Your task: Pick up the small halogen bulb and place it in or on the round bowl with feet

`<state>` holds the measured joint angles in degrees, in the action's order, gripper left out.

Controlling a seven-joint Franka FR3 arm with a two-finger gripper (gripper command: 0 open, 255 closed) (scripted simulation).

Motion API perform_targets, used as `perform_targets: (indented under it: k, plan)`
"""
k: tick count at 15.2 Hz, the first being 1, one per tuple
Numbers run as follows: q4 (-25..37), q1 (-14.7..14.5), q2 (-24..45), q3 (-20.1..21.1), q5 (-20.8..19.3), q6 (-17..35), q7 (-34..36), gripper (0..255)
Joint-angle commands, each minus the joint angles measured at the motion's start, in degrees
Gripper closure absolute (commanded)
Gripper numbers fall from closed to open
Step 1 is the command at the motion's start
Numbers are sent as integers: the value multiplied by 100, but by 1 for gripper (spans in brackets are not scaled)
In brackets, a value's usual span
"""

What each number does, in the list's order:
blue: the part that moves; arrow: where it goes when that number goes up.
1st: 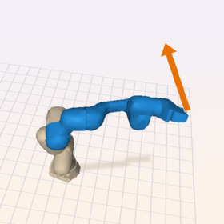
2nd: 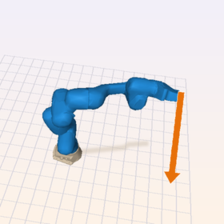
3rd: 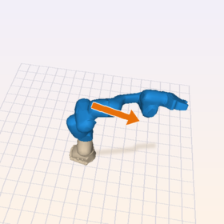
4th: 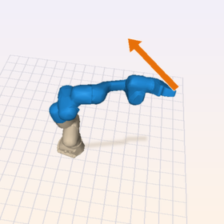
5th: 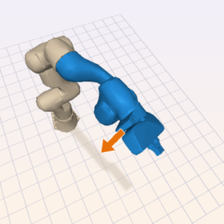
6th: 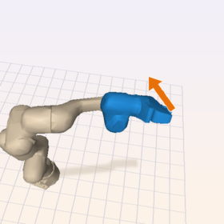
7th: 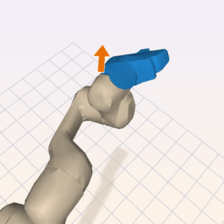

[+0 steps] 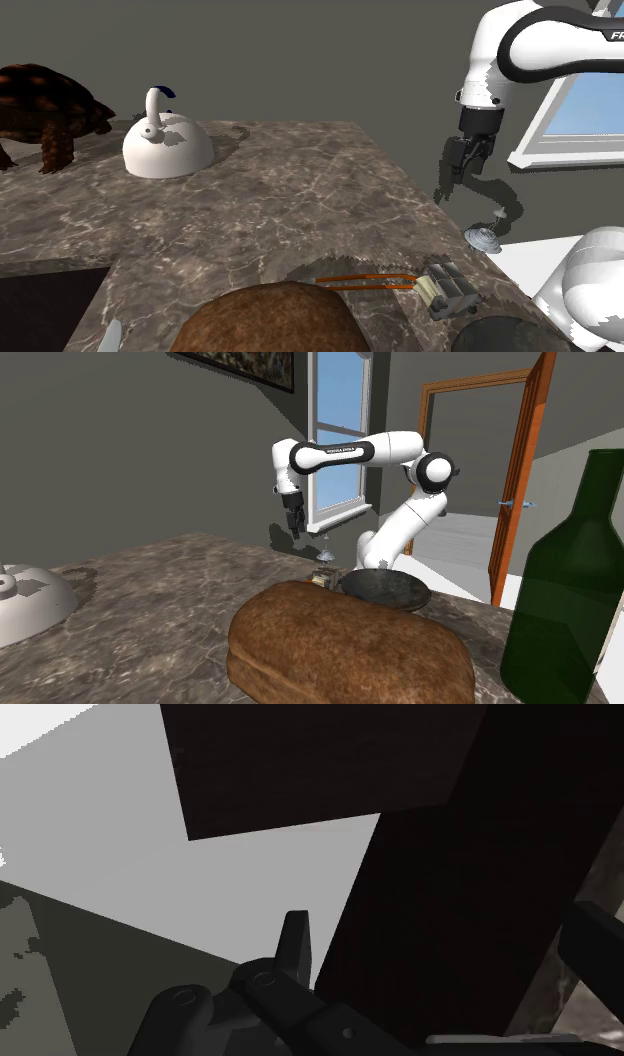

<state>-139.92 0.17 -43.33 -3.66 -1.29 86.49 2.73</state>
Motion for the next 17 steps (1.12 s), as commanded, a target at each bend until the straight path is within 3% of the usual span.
perform_targets:
  k: [1,9,17]
  plan:
    - [0,0,0,0,0,0,0,0]
    - [-299,-406,-896,888,928,-471,1008,0]
    - [-323,-766,-1353,1718,1845,-684,1921,0]
